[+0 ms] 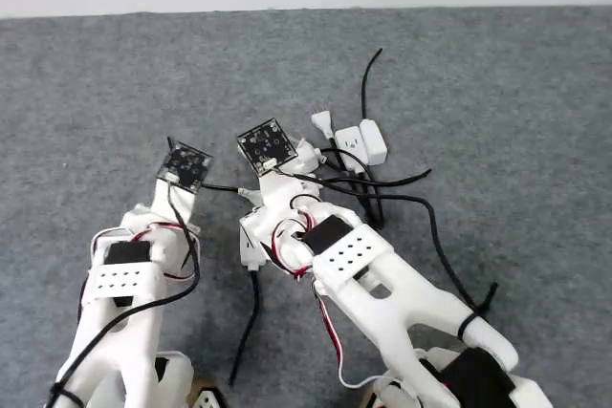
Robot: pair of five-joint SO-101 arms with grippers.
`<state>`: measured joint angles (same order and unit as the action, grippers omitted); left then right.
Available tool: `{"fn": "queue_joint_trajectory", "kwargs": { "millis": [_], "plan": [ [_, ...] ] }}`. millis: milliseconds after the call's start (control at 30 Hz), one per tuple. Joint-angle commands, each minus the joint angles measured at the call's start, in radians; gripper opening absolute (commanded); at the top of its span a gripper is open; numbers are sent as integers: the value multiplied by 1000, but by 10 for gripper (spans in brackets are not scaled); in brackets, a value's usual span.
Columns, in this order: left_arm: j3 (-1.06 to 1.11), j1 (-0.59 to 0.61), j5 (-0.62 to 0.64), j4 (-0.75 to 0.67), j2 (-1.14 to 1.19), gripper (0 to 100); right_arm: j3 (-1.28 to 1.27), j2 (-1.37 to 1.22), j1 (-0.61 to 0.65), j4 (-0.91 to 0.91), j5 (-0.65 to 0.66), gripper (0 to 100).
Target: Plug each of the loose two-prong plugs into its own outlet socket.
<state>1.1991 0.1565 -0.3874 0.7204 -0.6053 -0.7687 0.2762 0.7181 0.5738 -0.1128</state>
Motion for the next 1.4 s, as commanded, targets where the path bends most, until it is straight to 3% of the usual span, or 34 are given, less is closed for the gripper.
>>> {"fn": "queue_joint_trajectory", "kwargs": {
  "millis": [0,1367],
  "plan": [
    [-64,31,81,-31,-21,15,64,-19,-8,-33,12,8],
    [-62,48,117,-69,-21,15,64,-28,-10,-74,14,8]
  ]
}}
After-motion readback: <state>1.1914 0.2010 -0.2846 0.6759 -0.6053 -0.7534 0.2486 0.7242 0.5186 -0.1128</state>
